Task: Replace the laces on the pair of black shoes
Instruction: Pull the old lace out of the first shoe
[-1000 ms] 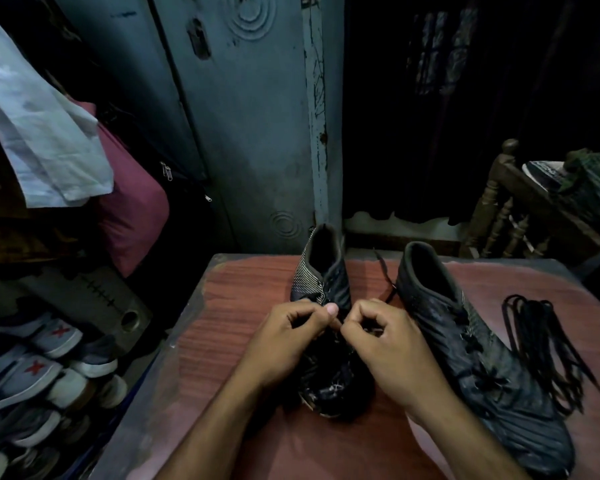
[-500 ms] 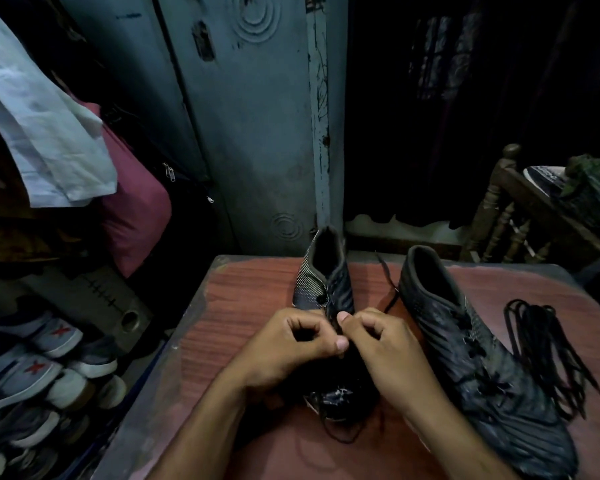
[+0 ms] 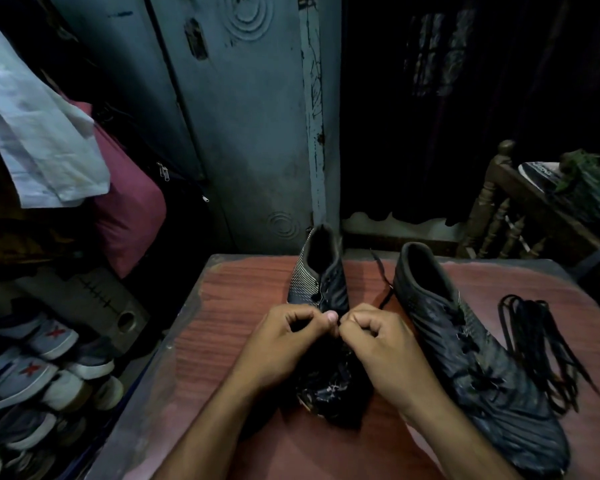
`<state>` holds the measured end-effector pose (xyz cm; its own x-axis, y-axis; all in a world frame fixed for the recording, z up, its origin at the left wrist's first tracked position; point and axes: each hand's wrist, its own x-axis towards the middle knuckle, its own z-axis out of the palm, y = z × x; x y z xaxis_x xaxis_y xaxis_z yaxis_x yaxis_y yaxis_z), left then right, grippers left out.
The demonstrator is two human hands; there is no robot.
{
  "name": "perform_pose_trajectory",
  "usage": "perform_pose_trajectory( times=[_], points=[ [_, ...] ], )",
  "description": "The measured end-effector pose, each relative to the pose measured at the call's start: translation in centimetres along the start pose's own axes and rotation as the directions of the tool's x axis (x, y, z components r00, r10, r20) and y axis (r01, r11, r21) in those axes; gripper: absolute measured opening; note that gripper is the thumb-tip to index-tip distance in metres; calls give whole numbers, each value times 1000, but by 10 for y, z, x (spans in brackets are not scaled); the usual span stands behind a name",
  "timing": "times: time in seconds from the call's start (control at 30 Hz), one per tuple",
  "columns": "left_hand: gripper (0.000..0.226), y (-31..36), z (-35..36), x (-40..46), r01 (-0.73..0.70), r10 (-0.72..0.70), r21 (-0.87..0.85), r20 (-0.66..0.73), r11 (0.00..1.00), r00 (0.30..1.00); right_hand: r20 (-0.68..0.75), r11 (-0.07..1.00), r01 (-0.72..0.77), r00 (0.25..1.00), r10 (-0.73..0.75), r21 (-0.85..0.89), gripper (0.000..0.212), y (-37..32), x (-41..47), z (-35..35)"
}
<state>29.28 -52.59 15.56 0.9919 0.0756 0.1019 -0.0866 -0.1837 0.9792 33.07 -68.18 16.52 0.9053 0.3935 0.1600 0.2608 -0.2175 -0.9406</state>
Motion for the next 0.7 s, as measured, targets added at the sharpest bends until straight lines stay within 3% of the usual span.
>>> perform_pose_trajectory(
  times=[0.13,0.3,0.43,0.53,0.7],
  points=[
    [37,-2,0,2,16,-13,52,-70,999,997,61,999,46,997,-48,28,42,3,1,-2],
    [40,-2,5,3,30,-37,-120,-53,992,998,80,997,75,994,-77,31,42,7,3,-2],
    [20,-1,1,2,31,-26,-146,32,989,999,66,1000,29,997,-29,12,43,7,3,-1],
    [18,2,-3,-2,52,-31,-161,131,986,991,-8,999,-25,1000,24,-37,45,9,5,1],
    [17,7,-10,-3,15,2,-80,212,997,977,-9,995,-8,1000,7,-103,29,15,6,2]
  ],
)
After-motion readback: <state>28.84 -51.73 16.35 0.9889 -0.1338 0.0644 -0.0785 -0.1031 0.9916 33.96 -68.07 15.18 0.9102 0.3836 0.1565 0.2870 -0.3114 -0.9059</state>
